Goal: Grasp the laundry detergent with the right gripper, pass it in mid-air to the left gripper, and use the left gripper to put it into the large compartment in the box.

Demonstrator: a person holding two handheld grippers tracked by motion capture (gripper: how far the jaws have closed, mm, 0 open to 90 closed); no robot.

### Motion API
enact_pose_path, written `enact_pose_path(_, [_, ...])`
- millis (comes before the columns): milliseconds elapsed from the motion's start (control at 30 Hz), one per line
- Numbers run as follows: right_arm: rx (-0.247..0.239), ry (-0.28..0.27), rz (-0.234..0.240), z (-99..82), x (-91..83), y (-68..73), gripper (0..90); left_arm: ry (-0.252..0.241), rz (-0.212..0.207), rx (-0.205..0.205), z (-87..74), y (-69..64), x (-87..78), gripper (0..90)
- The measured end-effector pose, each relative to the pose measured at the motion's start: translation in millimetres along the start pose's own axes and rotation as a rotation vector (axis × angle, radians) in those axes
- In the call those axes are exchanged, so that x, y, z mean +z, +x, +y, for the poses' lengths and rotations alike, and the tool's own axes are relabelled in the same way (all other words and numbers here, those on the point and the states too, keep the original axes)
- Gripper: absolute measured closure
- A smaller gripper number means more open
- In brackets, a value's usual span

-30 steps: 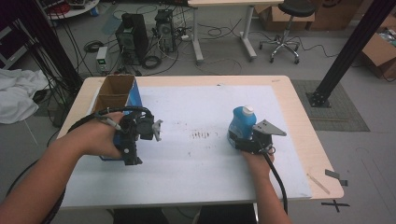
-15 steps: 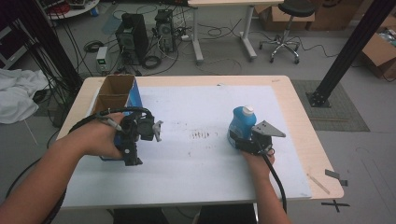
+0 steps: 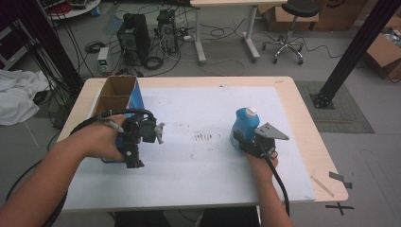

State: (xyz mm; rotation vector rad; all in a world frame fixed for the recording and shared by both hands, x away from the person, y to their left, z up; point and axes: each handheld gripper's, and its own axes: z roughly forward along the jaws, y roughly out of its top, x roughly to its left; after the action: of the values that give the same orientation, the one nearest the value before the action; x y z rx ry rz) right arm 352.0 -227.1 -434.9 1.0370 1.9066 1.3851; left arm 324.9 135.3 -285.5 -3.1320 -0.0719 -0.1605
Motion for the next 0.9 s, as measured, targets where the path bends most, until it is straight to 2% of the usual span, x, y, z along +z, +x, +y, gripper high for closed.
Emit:
enact_pose_path(200, [-0.004, 0.0, 0.002, -0.3, 0.2, 0.9, 37.8, 0.0, 0.0, 0.002, 0.6, 0.2, 0.8, 0.1])
enact_pose_path(267, [-0.008, 0.001, -0.016, -0.7, 0.2, 1.5, 41.6, 0.0, 0.001, 0.007, 0.9, 0.7, 0.8, 0.1])
enact_pose_path(400, [-0.01, 0.002, -0.023, -0.3, -0.1, 1.9, 43.7, -0.001, 0.001, 0.007, 1.9, 0.9, 0.4, 0.1])
enact_pose_path(600, [-0.021, 0.027, -0.015, 3.7, -0.5, 2.2, 46.1, -0.004, 0.0, 0.006, 2.9, 0.8, -0.1, 0.1])
enact_pose_path(633, [-0.041, 0.042, 0.004, 7.7, -1.3, 2.7, 46.6, -0.007, 0.003, 0.006, 3.4, 1.3, -1.4, 0.1])
enact_pose_path(733, [-0.046, 0.04, 0.023, 11.9, -3.1, 1.8, 46.8, -0.006, 0.005, 0.008, 4.4, 2.6, -3.4, 0.1])
enact_pose_path(767, [-0.041, 0.031, 0.064, 18.6, -6.8, -0.8, 46.8, -0.004, 0.007, 0.007, 5.9, 3.1, -5.8, 0.1])
enact_pose_path(833, [-0.042, 0.029, 0.078, 21.2, -8.3, -1.4, 46.9, -0.002, 0.009, 0.011, 6.8, 3.4, -7.2, 0.1])
enact_pose_path(900, [-0.06, 0.022, 0.119, 29.6, -13.9, -2.8, 46.8, 0.0, 0.012, 0.017, 8.5, 4.1, -10.1, 0.1])
